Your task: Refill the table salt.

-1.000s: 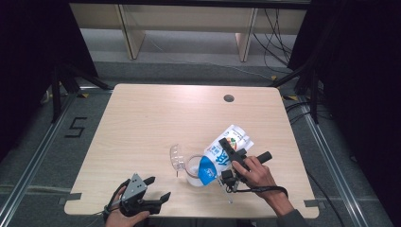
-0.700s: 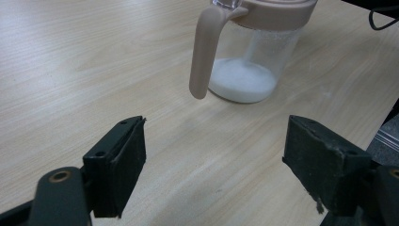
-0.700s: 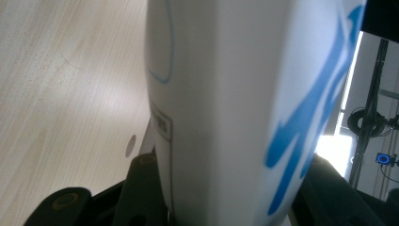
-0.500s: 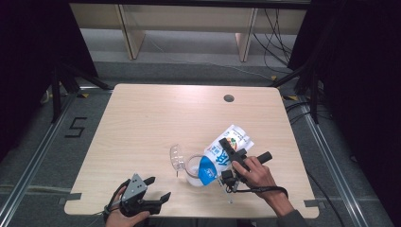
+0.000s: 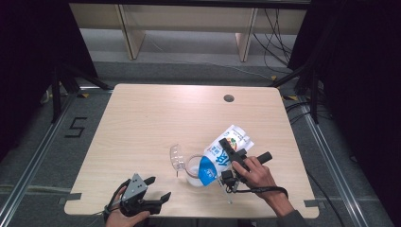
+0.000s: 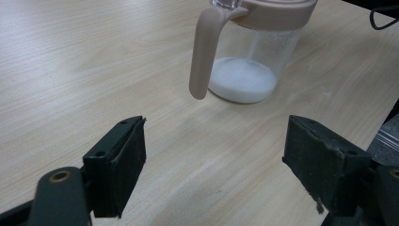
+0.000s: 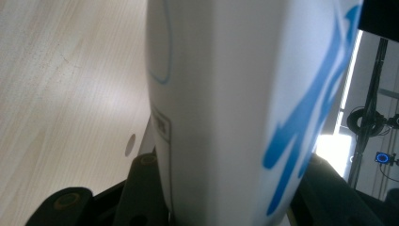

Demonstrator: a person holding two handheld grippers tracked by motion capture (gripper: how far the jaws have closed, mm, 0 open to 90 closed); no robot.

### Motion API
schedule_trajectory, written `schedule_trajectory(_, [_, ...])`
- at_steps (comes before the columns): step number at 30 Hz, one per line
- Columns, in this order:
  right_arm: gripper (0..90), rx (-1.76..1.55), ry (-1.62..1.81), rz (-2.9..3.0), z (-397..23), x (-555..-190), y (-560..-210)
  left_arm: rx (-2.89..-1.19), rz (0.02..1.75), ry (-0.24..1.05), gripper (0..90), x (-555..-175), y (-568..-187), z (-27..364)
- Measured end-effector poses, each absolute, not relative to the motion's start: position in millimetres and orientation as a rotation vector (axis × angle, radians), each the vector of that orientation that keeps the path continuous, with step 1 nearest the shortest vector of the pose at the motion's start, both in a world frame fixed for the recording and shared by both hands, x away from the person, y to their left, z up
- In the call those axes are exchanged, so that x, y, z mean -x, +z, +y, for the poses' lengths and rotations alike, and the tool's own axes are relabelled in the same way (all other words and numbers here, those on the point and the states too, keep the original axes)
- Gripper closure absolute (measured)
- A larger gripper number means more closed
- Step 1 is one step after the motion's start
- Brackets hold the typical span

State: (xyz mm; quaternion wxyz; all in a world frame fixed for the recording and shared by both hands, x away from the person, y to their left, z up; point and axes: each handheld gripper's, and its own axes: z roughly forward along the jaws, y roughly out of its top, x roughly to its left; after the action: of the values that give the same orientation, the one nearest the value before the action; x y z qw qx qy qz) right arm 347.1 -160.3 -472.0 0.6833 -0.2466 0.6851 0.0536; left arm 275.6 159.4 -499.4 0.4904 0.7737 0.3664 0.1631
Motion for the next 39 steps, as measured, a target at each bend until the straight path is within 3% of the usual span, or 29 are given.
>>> schedule_trajectory(39, [63.4, 0.532, 0.094, 1.562, -161.0, -347.5, -474.9, -1.88, 0.896, 0.392, 21.0, -275.6, -499.5, 158.7])
